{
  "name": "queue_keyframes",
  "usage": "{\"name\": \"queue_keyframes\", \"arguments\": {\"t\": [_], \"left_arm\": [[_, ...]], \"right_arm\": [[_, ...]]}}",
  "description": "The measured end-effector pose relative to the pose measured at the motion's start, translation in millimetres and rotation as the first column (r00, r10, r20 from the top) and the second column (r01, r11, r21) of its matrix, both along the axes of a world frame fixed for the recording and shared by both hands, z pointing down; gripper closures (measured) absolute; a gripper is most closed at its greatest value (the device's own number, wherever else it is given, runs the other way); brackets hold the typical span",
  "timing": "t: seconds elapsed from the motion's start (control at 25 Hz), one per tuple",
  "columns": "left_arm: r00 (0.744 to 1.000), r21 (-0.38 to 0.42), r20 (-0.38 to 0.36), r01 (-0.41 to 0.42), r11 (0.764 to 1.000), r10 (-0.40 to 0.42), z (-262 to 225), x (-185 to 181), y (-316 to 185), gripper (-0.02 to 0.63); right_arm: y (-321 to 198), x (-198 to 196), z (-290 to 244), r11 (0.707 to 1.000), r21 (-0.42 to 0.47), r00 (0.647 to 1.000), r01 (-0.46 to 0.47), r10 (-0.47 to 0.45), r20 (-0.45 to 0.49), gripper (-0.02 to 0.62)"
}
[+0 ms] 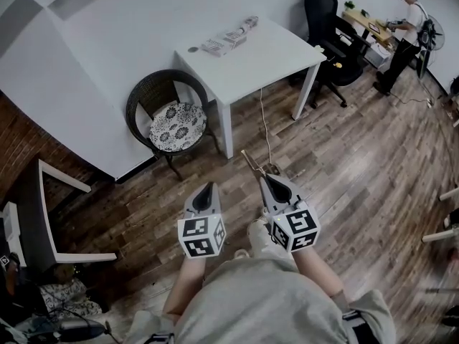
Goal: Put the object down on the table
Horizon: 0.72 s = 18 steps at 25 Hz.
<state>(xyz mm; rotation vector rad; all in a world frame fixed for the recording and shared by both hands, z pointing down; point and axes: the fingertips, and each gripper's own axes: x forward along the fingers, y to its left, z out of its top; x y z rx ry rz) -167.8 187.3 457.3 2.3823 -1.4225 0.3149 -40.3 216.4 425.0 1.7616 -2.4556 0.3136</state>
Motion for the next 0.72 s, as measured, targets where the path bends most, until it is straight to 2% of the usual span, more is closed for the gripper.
{"name": "queue_keyframes", "arguments": {"t": [0.36, 0.72], "left_arm": [[0.999, 0.0, -0.009, 0.042, 0.999, -0.042, 8.7, 29.1, -77.9, 0.595], [0.998, 0.007, -0.001, 0.07, 0.998, -0.07, 1.2, 73.3, -166.8, 0.595]], "right_arm": [[-82.9, 36.2, -0.4, 0.999, 0.026, 1.0, 0.021, -0.021, -0.021, 0.586], [-176.0, 82.1, -7.9, 0.998, 0.035, 0.999, 0.049, -0.048, -0.027, 0.588]]}}
